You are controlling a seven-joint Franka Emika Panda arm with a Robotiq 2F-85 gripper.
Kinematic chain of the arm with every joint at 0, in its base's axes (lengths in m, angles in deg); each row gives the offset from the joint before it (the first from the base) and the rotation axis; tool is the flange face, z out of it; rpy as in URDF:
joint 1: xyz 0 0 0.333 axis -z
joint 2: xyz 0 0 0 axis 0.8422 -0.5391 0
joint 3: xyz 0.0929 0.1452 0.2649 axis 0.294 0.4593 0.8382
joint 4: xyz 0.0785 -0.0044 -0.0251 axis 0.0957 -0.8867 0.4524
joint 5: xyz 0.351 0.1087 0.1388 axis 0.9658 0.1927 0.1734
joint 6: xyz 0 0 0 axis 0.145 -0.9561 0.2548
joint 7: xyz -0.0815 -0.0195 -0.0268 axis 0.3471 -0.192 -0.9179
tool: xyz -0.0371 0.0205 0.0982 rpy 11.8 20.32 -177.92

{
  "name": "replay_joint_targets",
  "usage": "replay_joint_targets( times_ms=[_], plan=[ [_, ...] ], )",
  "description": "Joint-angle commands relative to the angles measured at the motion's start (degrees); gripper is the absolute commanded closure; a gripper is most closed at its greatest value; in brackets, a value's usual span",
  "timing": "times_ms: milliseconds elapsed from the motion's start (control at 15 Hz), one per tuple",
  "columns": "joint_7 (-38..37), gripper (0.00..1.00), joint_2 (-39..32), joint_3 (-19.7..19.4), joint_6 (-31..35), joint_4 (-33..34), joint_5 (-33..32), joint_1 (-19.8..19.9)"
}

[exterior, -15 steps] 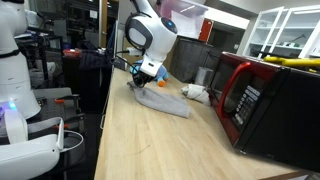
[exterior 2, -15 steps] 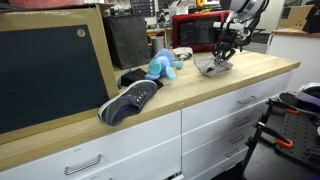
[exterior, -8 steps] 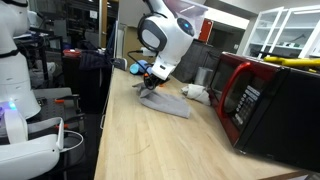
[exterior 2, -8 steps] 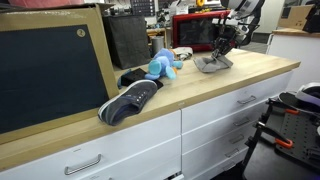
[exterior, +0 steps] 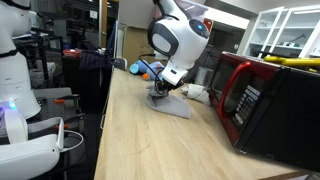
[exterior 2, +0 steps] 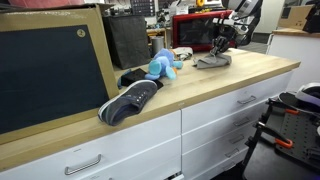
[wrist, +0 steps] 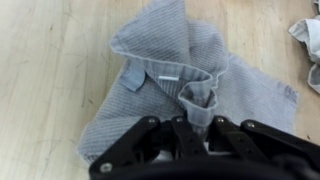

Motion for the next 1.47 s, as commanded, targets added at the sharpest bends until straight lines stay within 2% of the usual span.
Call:
replay_joint_targets(
  times_ms=[0, 400, 733, 1067, 1333, 1400],
  plan=[
    [-3.16, 0.98, -2.72, -0.44, -0.52, 4.9, 1.64, 0.84],
    [-2.2, 0.98, -6.29, -0.17, -2.08, 11.77, 2.81, 3.09],
    [-1.42, 0.98, -10.5, 0.3, 0.01, 16.69, 2.61, 3.68],
    [-1.94, 0.98, -13.15, -0.21, 2.15, 19.58, 1.85, 4.06],
    [-2.04, 0.98, -12.23, -1.58, 1.91, 18.93, 0.18, 5.15],
    [-2.32, 0.67, -11.85, -2.04, 2.5, 18.59, -0.03, 5.42]
  ],
)
